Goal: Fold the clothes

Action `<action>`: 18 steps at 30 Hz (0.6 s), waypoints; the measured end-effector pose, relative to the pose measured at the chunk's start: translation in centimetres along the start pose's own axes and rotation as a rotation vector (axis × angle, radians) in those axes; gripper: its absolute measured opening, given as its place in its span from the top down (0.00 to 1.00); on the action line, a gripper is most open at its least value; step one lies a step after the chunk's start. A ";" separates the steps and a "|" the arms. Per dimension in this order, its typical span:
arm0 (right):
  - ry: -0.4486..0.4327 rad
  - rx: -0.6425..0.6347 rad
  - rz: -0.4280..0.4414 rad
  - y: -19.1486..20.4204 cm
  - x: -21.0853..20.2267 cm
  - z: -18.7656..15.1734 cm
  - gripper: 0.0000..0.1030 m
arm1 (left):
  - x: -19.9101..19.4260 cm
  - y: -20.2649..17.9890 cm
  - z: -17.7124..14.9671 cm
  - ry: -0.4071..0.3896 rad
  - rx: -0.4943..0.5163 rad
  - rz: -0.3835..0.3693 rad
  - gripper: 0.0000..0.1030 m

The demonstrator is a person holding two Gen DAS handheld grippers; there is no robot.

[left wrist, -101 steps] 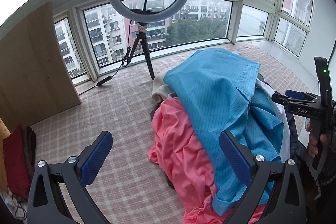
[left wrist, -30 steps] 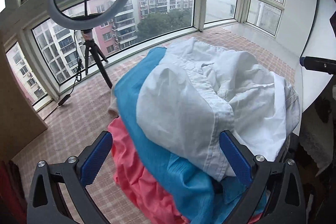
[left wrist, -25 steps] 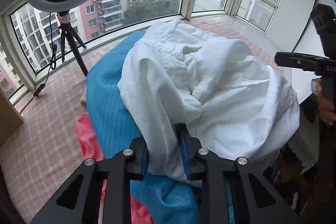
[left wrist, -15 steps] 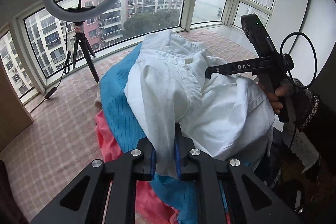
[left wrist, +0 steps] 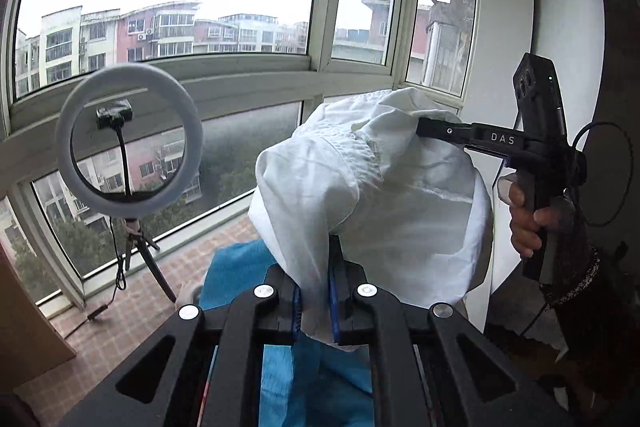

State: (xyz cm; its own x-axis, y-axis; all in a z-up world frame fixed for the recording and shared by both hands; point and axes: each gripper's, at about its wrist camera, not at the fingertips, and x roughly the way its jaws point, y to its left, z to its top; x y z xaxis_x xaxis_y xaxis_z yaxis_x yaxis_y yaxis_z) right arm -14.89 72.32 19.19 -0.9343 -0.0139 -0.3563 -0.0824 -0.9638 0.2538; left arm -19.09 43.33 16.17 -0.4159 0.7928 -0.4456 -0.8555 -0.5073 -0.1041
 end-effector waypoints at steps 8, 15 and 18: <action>-0.140 -0.169 0.036 13.4 -4.9 8.4 0.93 | -12.6 4.0 0.7 -0.169 -0.024 0.052 0.90; -0.125 -0.221 0.226 24.5 -4.7 10.0 0.93 | -24.7 7.8 -1.4 -0.235 0.004 0.247 0.90; -0.018 -0.219 0.298 27.6 -1.8 6.1 0.93 | -29.6 11.0 -4.2 -0.214 -0.023 0.327 0.90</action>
State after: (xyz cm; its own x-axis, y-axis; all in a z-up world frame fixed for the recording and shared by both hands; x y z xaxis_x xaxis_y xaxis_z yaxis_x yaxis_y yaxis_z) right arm -17.56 47.33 32.31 -0.9121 -0.3000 -0.2796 0.2688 -0.9522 0.1447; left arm -14.89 12.84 24.49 -0.7225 0.6394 -0.2631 -0.6611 -0.7503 -0.0081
